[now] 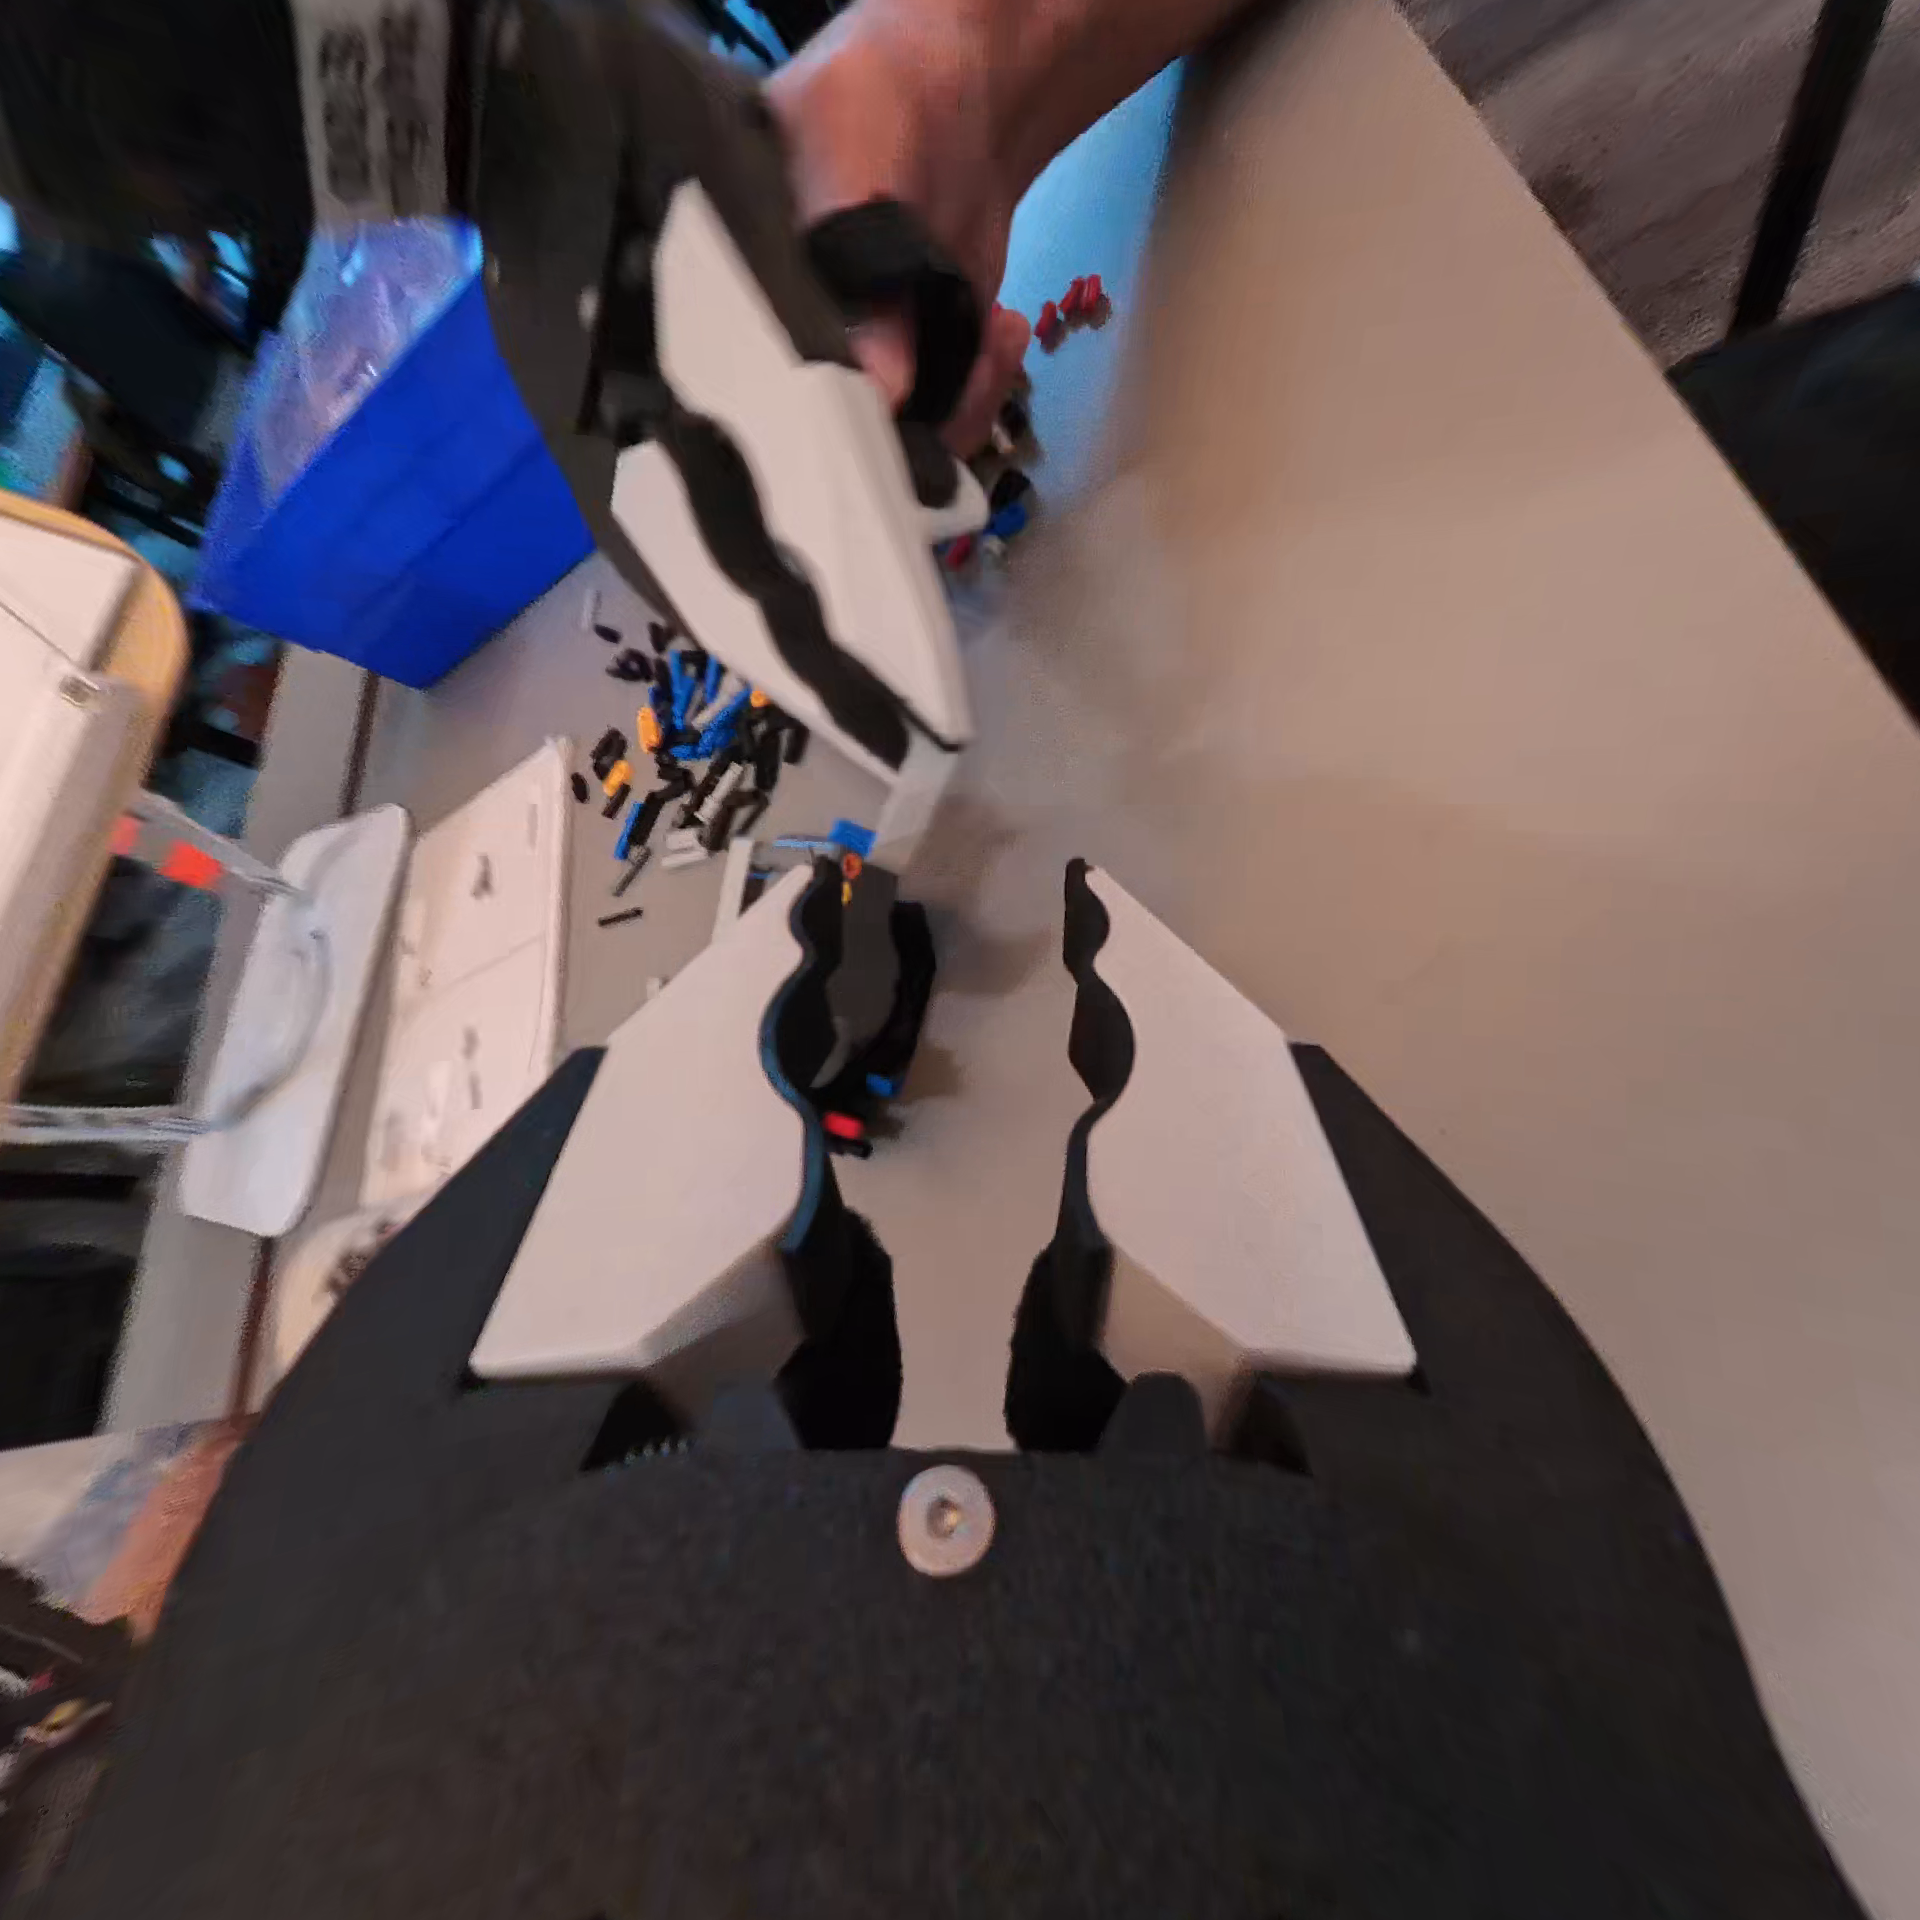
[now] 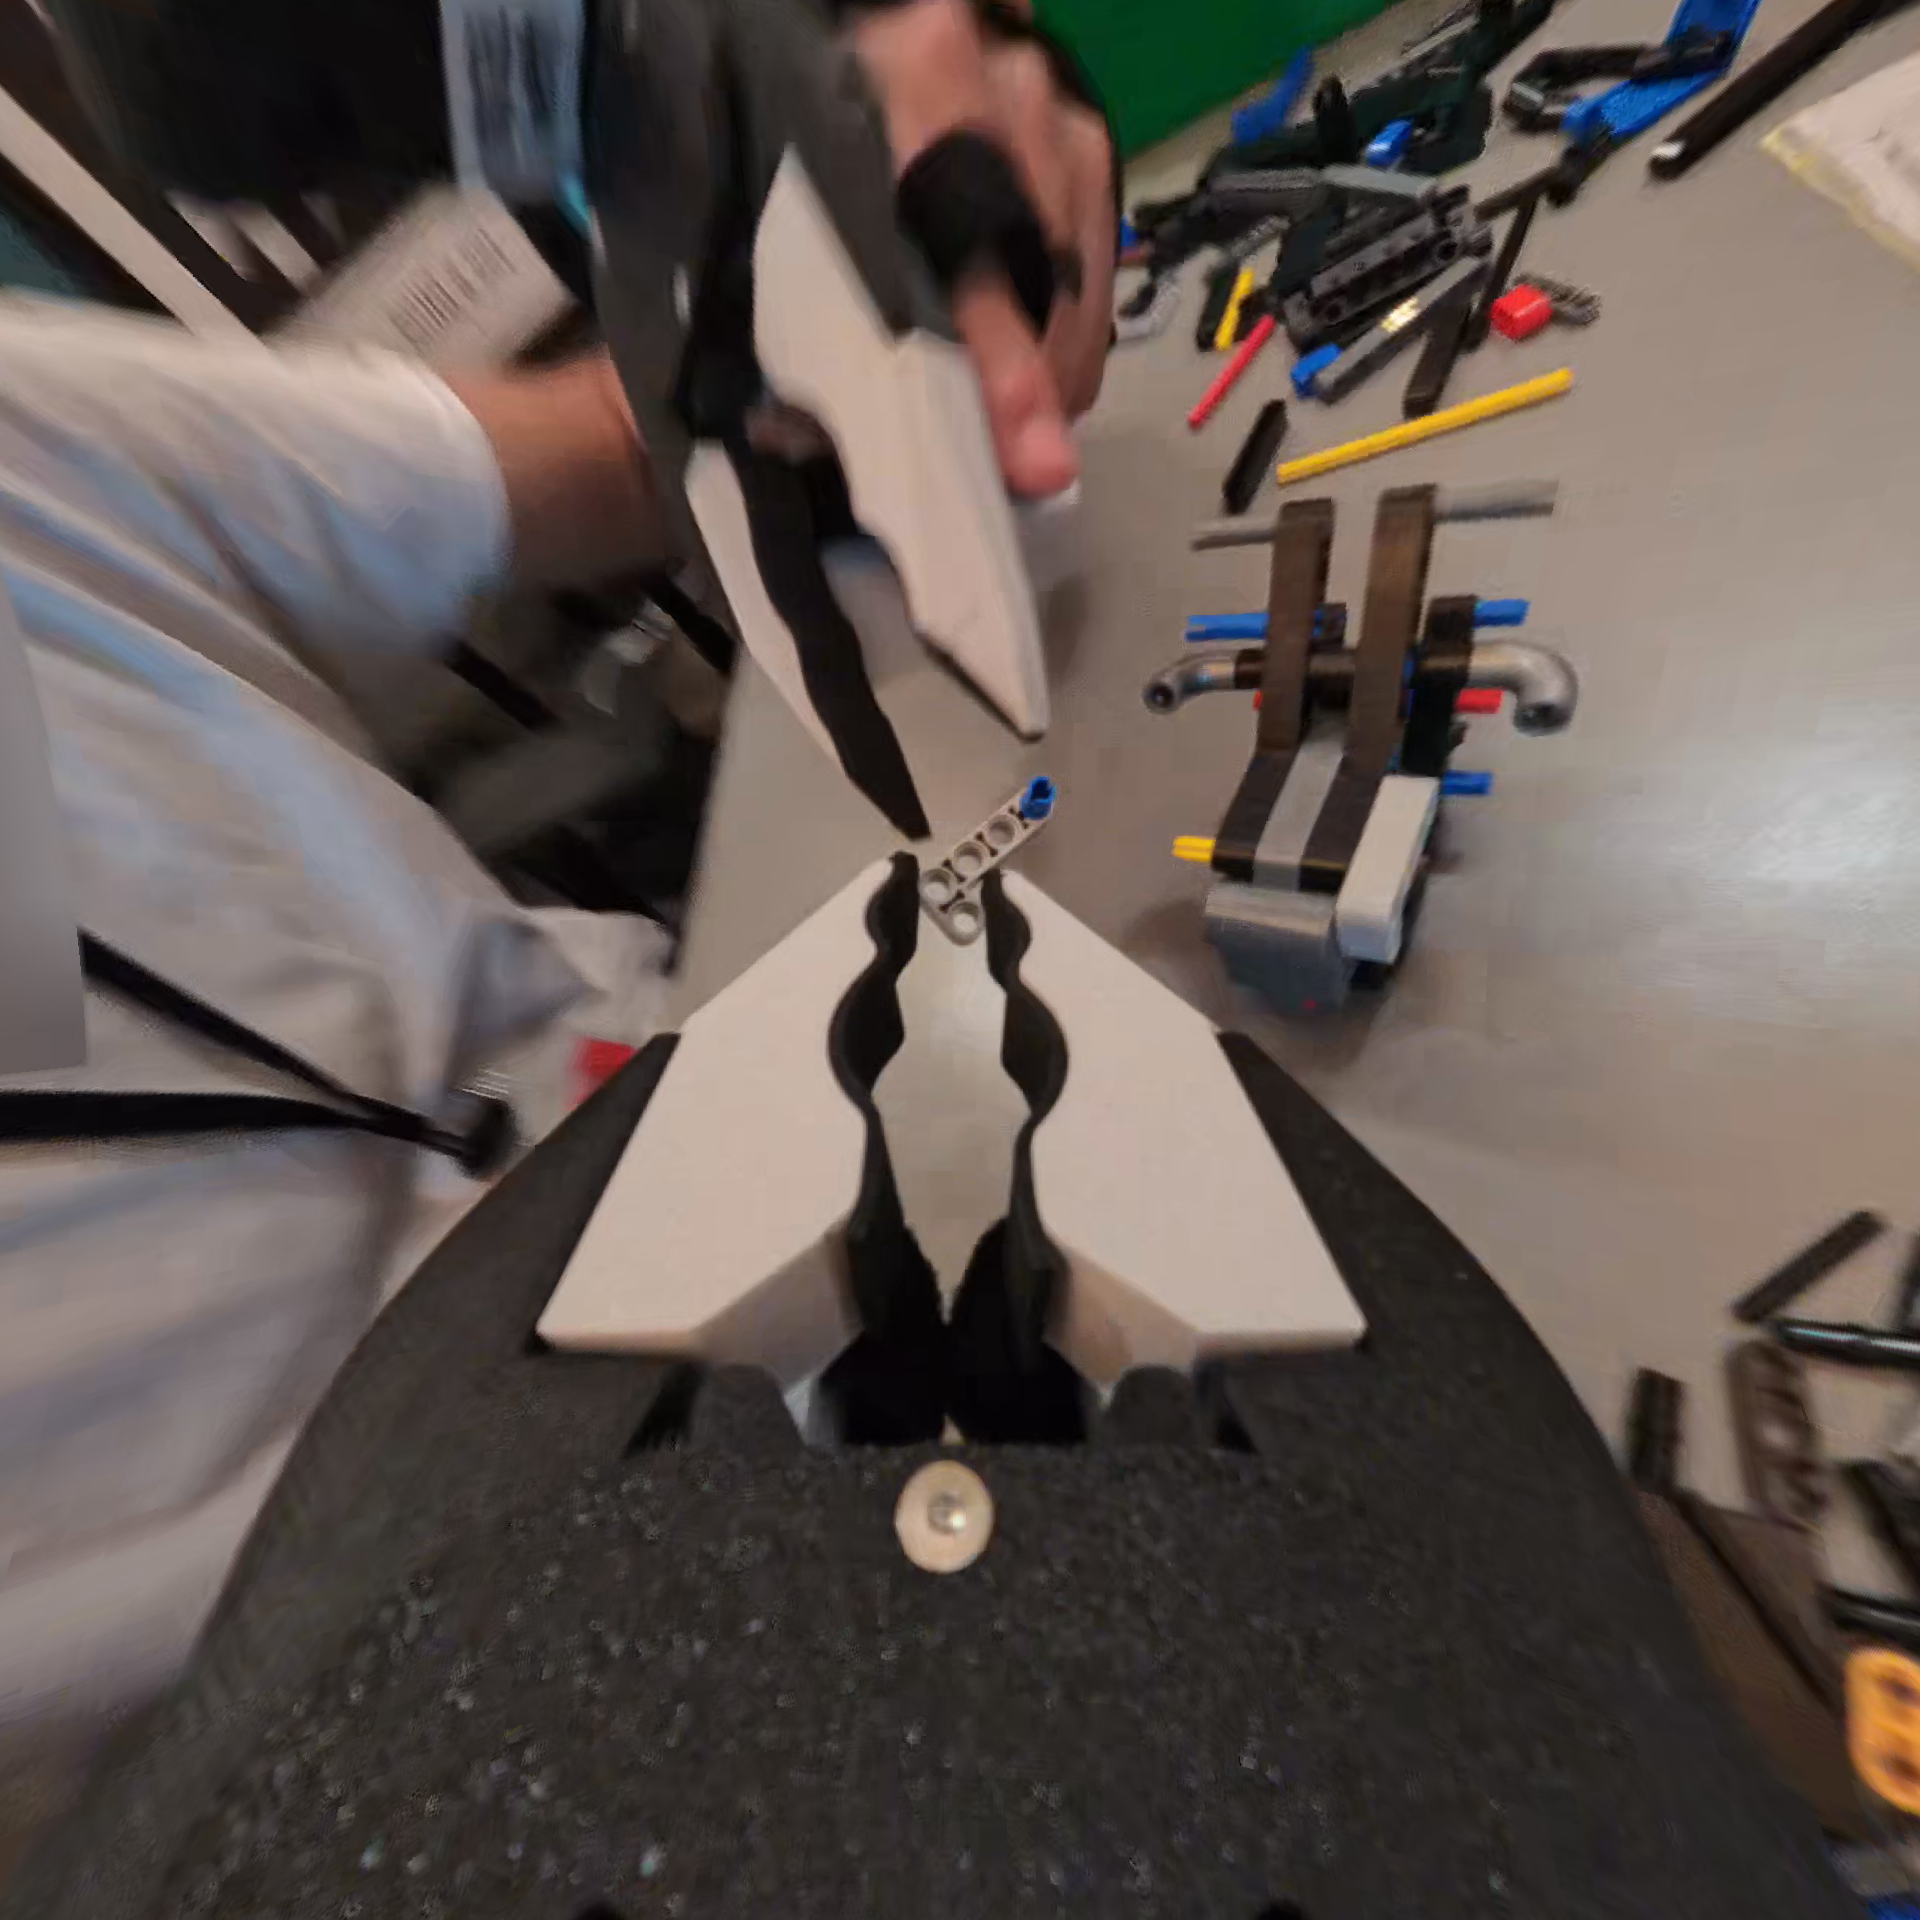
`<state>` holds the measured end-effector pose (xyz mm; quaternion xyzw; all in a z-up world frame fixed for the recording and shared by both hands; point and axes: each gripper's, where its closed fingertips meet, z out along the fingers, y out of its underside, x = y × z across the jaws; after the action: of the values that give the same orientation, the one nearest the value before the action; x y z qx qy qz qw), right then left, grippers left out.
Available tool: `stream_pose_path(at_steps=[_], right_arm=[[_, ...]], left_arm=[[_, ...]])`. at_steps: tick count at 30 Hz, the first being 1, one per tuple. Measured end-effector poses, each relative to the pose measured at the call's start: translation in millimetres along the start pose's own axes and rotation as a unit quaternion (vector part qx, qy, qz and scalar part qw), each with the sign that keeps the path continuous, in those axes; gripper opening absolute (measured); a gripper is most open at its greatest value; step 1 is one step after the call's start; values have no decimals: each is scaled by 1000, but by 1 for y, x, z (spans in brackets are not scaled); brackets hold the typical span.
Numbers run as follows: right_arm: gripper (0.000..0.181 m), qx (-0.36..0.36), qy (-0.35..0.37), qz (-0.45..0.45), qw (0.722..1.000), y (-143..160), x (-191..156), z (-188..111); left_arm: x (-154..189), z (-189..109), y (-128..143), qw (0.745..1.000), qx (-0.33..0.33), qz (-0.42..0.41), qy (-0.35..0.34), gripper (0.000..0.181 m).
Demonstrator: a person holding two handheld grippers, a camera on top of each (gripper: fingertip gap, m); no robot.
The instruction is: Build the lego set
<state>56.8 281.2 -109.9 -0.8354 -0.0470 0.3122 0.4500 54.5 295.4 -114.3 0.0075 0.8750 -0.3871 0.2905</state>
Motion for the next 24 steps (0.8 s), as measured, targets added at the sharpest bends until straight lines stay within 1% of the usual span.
stream_pose_path(at_steps=[2, 4, 5, 6, 7, 8, 9, 10, 12, 13, 15, 17, 18, 20, 21, 22, 24], right_arm=[[11, 32, -69, 86, 993, -7, -1, -8], [11, 53, -103, 154, 981, -10, 5, -12], [11, 57, -130, 179, 973, -12, 3, -13], [11, 66, -151, 190, 968, -15, 0, -15], [11, 72, -161, 191, 966, -18, -3, -15], [11, 71, -166, 187, 966, -19, -6, -14], [11, 75, -179, 182, 964, -21, -12, -15], [11, 81, -186, 179, 963, -24, -15, -15], [11, 90, -203, 179, 959, -28, -21, -17], [11, 92, -200, 179, 959, -28, -21, -17], [11, 94, -197, 178, 959, -29, -21, -18], [13, 80, -150, 149, 974, -23, -14, -14], [18, 70, -107, 117, 985, -19, -6, -12], [40, 41, -1, 32, 999, -9, 13, -11], [45, 24, 53, -19, 998, -5, 21, -12], [45, 24, 101, -64, 993, -7, 24, -14], [39, 48, 176, -117, 976, -19, 25, -21]], left_arm=[[-1, 6, -5, 999, -4, 36, -36, 40], [-7, 9, -7, 993, -12, 81, -87, 42], [-13, 9, -11, 986, -10, 115, -124, 38], [-14, 8, -15, 978, -7, 146, -152, 35], [-14, 10, -18, 972, -8, 162, -169, 35], [-18, 10, -22, 965, -10, 170, -199, 30], [-18, 12, -24, 960, -13, 183, -211, 29], [-18, 13, -25, 956, -18, 192, -224, 34], [-34, 9, -25, 934, -46, 204, -291, 16], [-39, 5, -27, 921, -53, 219, -319, 8], [-40, 1, -29, 902, -69, 245, -349, 7], [-36, 1, -23, 894, -101, 252, -356, 7], [-33, 1, -17, 892, -123, 252, -354, 7], [-23, 1, -3, 892, -154, 249, -345, 7], [-16, 5, 9, 897, -178, 241, -324, 7], [-11, 7, 22, 898, -202, 232, -314, 7], [-7, 12, 33, 896, -206, 228, -319, 7]])
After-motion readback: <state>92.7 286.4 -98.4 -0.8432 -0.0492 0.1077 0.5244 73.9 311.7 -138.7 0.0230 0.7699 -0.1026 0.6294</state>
